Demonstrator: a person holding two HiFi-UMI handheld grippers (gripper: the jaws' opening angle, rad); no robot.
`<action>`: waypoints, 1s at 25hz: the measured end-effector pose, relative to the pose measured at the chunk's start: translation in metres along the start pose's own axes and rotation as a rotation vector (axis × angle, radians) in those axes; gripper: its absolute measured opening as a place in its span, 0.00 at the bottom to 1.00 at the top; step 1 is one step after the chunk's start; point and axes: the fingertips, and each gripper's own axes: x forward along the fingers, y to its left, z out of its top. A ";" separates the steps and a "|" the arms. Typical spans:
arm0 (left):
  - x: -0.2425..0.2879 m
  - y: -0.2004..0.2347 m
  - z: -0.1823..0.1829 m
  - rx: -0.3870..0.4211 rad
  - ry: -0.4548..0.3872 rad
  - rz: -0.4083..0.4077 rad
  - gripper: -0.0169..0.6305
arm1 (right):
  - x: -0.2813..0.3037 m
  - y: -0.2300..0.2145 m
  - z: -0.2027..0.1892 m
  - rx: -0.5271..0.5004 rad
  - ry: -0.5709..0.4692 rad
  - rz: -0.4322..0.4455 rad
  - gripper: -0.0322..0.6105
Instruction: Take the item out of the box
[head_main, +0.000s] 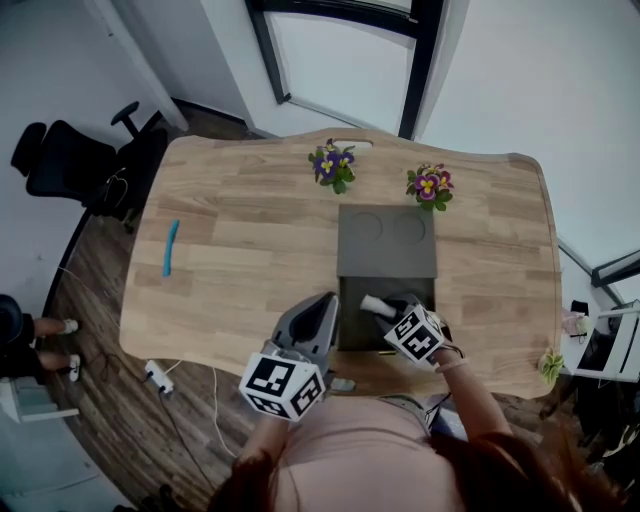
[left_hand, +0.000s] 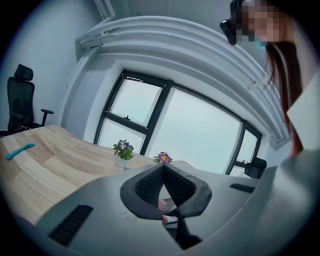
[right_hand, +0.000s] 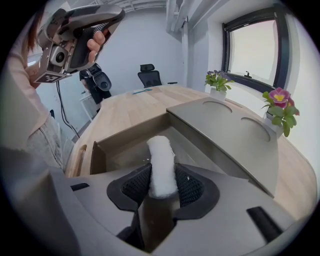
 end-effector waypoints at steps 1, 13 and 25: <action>0.000 0.000 0.000 0.001 0.000 -0.001 0.03 | -0.001 0.000 0.002 0.003 -0.008 -0.001 0.26; -0.008 -0.009 0.002 0.033 -0.011 -0.006 0.03 | -0.022 -0.002 0.018 0.077 -0.094 -0.045 0.26; -0.014 -0.022 0.008 0.074 -0.036 -0.015 0.03 | -0.051 -0.004 0.034 0.153 -0.203 -0.085 0.26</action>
